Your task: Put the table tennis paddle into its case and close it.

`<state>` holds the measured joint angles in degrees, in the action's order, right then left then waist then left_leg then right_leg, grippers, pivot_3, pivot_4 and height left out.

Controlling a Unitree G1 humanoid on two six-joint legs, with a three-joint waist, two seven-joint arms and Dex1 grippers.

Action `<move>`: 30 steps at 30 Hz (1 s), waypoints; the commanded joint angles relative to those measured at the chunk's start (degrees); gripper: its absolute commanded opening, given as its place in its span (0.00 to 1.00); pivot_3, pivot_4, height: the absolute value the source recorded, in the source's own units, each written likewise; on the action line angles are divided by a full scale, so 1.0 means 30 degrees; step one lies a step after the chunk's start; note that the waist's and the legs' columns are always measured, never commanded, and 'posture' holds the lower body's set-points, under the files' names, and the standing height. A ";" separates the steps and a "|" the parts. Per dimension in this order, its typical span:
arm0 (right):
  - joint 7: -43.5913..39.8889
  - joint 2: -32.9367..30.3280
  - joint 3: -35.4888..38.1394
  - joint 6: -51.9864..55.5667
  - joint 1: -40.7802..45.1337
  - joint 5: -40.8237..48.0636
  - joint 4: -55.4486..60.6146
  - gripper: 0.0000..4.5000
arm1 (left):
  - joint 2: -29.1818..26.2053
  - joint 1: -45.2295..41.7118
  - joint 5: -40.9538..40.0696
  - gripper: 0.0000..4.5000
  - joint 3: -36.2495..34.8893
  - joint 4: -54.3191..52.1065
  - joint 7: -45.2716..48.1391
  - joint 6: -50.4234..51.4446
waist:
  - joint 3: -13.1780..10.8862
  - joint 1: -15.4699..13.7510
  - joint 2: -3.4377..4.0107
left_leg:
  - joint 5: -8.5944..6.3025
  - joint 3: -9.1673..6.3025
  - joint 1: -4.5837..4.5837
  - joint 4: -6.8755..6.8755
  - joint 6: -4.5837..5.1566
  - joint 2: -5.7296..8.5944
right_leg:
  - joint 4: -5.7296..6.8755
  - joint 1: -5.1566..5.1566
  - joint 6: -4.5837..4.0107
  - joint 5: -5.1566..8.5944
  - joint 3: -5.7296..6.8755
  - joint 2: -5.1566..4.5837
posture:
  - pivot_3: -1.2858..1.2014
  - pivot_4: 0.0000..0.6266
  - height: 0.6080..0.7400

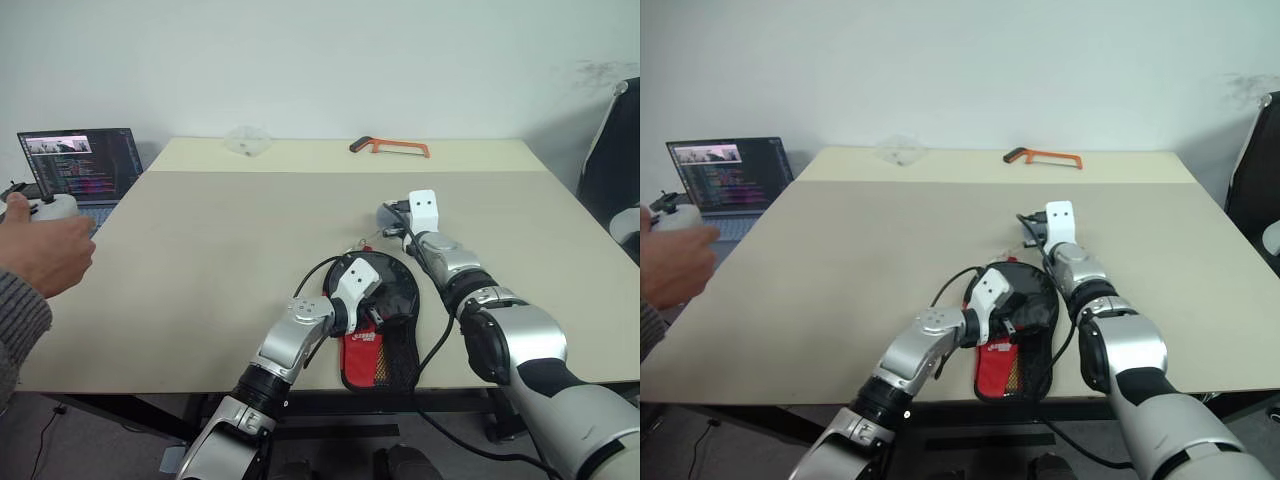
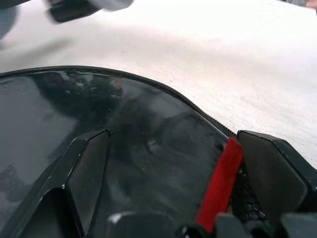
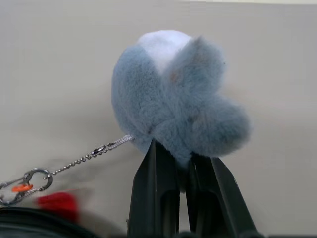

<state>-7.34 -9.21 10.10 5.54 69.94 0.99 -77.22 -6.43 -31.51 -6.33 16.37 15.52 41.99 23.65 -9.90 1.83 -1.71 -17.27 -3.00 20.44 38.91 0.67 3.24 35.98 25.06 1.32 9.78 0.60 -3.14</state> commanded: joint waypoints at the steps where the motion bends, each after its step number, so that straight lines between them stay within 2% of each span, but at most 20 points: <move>1: 0.0471 -0.0830 0.0083 -0.0622 0.0199 -0.0290 0.0331 0.00 | -0.0322 0.0682 0.0135 1.00 -0.0158 0.1449 -0.0174 0.0622 | 0.0006 0.0000 0.0010 | 0.0000 0.0005 -0.0004 -0.0001 0.0000 0.0000 | 0.0000 -0.0004 0.0000 0.0000 -0.0002 0.0000 | 0.52 0.24 1.00; 5: 0.0600 -0.1395 0.0001 -0.0500 0.0219 -0.0465 0.0331 0.00 | -0.0386 0.0598 0.0322 1.00 -0.0233 0.1729 -0.0552 0.0274 | 0.0007 -0.0002 0.0012 | 0.0001 0.0008 -0.0035 0.0000 0.0003 0.0000 | -0.0001 -0.0037 0.0001 0.0000 -0.0002 0.0001 | 0.52 0.24 1.00; 11: 0.0187 -0.1628 -0.0029 -0.0472 0.0173 -0.0565 0.0433 0.00 | -0.1376 -0.0040 0.2785 1.00 0.0538 0.3059 -0.2394 -0.3194 | 0.0006 0.0020 0.0013 | 0.0010 0.0025 -0.0118 -0.0009 0.0018 -0.0007 | -0.0004 -0.0113 0.0000 0.0006 -0.0011 0.0009 | 0.52 0.24 1.00; 17: 0.0008 -0.1496 0.0070 -0.0445 0.0089 -0.0599 0.0479 0.00 | -0.1375 -0.1068 0.2373 1.00 -0.0151 0.4094 -0.2622 -0.3776 | 0.0006 0.0022 0.0012 | 0.0010 0.0010 -0.0214 -0.0010 0.0024 -0.0012 | -0.0039 -0.0235 0.0088 0.0065 0.0010 0.0014 | 0.52 0.24 1.00; 24: -0.0130 -0.1903 0.0113 -0.0283 0.0103 -0.0547 0.0613 0.00 | -0.0069 -0.1788 0.2522 1.00 -0.0049 0.6969 -0.2945 -0.3447 | 0.0010 -0.0063 0.0019 | 0.0007 -0.0008 -0.0209 -0.0016 0.0026 0.0000 | -0.0052 -0.0246 0.0077 0.0058 0.0018 0.0005 | 0.52 0.24 1.00; 30: -0.0067 -0.2770 -0.0046 -0.0156 -0.0336 -0.0751 0.0648 0.00 | 0.0454 -0.1990 0.2499 1.00 -0.0017 0.7312 -0.2922 -0.3261 | 0.0022 -0.0184 0.0040 | 0.0008 -0.0073 -0.0211 -0.0016 0.0029 0.0015 | -0.0147 -0.0314 0.0111 0.0065 0.0072 0.0003 | 0.52 0.24 1.00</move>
<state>-7.89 -15.44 9.91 5.60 68.30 -1.03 -77.36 -5.44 -39.65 -0.91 14.69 32.80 33.25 11.66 -9.84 1.28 -1.59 -17.25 -3.22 19.83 38.87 0.77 3.28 35.49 24.11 1.68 9.96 0.81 -3.13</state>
